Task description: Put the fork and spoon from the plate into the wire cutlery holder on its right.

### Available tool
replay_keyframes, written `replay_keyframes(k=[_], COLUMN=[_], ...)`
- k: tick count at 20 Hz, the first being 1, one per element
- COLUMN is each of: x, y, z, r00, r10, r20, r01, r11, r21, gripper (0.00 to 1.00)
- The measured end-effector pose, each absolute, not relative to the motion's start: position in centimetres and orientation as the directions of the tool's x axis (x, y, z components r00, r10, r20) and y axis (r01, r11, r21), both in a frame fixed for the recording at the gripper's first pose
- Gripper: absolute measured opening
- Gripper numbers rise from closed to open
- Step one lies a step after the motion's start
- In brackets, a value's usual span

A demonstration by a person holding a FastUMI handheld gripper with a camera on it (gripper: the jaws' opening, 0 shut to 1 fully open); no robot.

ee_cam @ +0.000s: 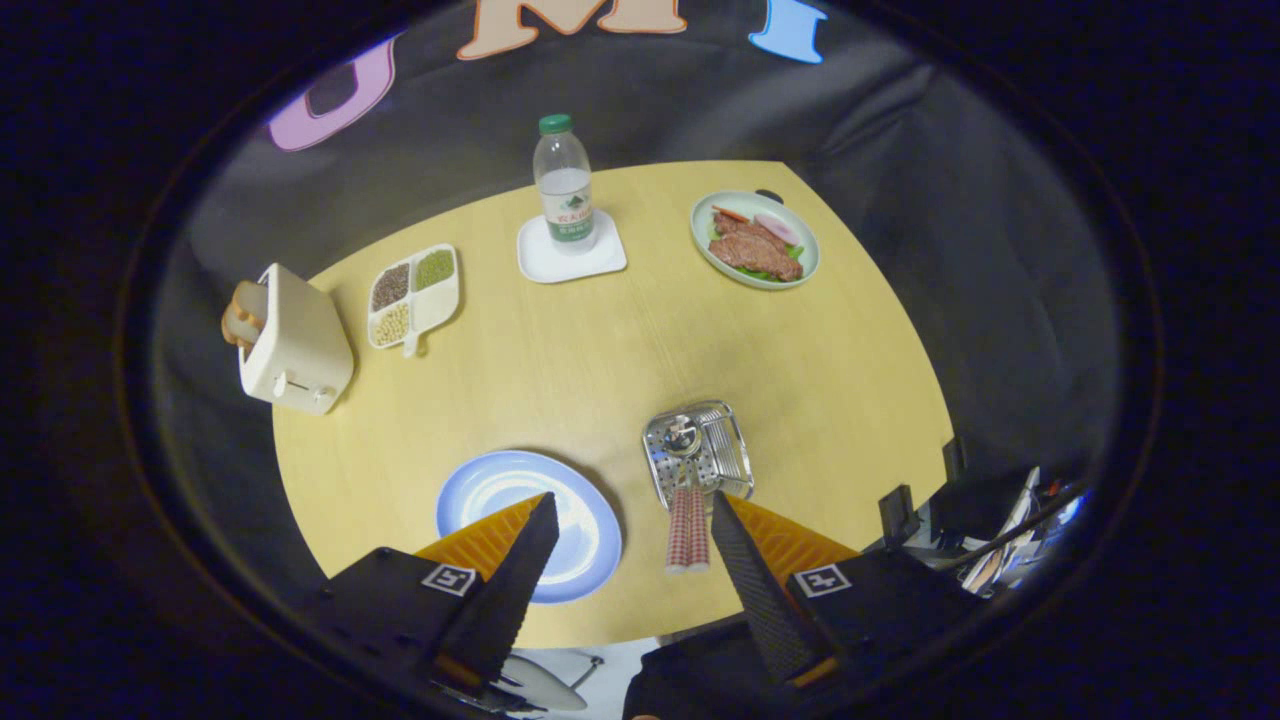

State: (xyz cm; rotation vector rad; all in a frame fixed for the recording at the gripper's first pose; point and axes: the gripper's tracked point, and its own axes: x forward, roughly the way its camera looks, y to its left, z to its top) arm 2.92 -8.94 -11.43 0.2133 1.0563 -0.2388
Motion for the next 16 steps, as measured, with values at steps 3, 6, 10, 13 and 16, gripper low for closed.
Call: replay_keyframes(k=[3,6,10,13,16], x=[3.5,4.2,6.1,8.4,9.5], y=[-8.5,-8.5,-7.0,-5.6,-5.1], z=[-10.3,-9.0,-7.2,-3.9,-0.4], r00=[0.591,0.7,0.825,0.925,0.976], r10=[-0.099,-0.113,-0.083,-0.035,-0.008], r20=[-0.8,-0.705,-0.559,-0.378,-0.216], r01=[0.263,0.218,0.144,0.079,0.031], r11=[0.962,0.974,0.987,0.992,0.994], r21=[0.076,0.06,0.067,0.103,0.106], gripper=[0.98,0.98,0.98,0.98,0.98])
